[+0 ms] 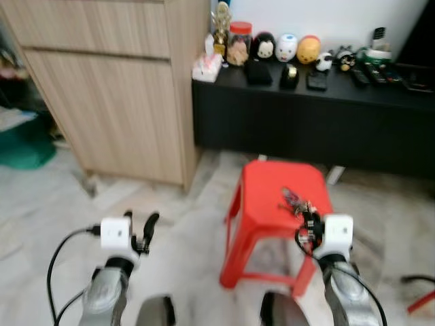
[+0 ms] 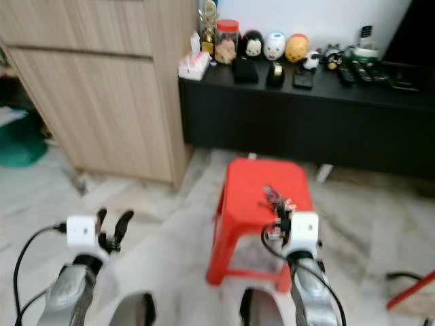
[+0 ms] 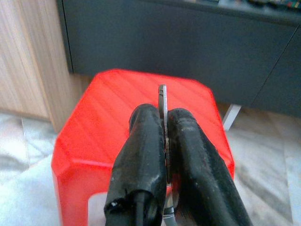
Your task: Hang keys on a hook
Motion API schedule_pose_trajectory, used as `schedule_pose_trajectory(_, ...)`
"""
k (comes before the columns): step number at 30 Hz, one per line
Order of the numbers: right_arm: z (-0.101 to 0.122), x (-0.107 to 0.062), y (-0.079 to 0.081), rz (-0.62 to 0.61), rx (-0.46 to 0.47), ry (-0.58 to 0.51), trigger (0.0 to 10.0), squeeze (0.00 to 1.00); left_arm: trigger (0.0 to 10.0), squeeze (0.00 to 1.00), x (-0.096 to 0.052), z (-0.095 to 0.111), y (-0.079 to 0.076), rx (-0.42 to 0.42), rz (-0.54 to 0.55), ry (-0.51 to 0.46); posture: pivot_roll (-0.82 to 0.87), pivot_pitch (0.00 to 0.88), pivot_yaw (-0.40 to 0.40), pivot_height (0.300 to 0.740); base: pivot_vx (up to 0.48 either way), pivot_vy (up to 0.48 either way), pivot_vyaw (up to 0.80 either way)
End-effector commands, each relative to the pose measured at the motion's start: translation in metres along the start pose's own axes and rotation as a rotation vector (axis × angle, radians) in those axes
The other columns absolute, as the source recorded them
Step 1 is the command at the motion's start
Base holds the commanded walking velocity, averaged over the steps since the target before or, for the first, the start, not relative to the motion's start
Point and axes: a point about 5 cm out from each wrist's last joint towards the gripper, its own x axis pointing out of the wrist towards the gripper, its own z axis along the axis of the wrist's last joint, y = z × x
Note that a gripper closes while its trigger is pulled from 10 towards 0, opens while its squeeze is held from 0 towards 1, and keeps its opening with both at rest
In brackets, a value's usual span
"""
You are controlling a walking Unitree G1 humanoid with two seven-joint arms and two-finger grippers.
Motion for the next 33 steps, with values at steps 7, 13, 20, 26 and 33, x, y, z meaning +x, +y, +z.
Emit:
schedule_pose_trajectory(7, 0.019, 0.009, 0.006, 0.051, 0.007, -0.047, 10.0, 0.0, 10.0, 0.0, 0.003, 0.001, -0.004, -0.002, -0.015, -0.009, 0.04, 0.0, -0.077, 0.608, 0.0, 0.0, 0.0)
schedule_pose_trajectory(13, 0.031, 0.014, 0.016, 0.115, 0.016, -0.066, 10.0, 0.0, 10.0, 0.0, 0.004, 0.003, -0.006, 0.005, -0.026, -0.021, 0.04, 0.0, -0.083, 0.643, 0.0, 0.0, 0.0)
schedule_pose_trajectory(20, 0.04, 0.019, 0.024, 0.173, 0.009, -0.07, 10.0, 0.0, 10.0, 0.0, 0.007, 0.007, -0.01, 0.016, -0.047, -0.035, 0.04, 0.0, -0.086, 0.688, 0.0, 0.0, 0.0)
schedule_pose_trajectory(26, 0.046, 0.021, 0.031, 0.208, 0.018, -0.082, 10.0, 0.0, 10.0, 0.0, 0.01, 0.01, -0.014, 0.031, -0.078, -0.047, 0.05, 0.0, -0.089, 0.723, 0.0, 0.0, 0.0)
schedule_pose_trajectory(33, 0.052, 0.024, 0.033, 0.232, 0.018, -0.08, 10.0, 0.0, 10.0, 0.0, 0.014, 0.015, -0.016, 0.041, -0.093, -0.06, 0.05, 0.0, -0.095, 0.74, 0.0, 0.0, 0.0)
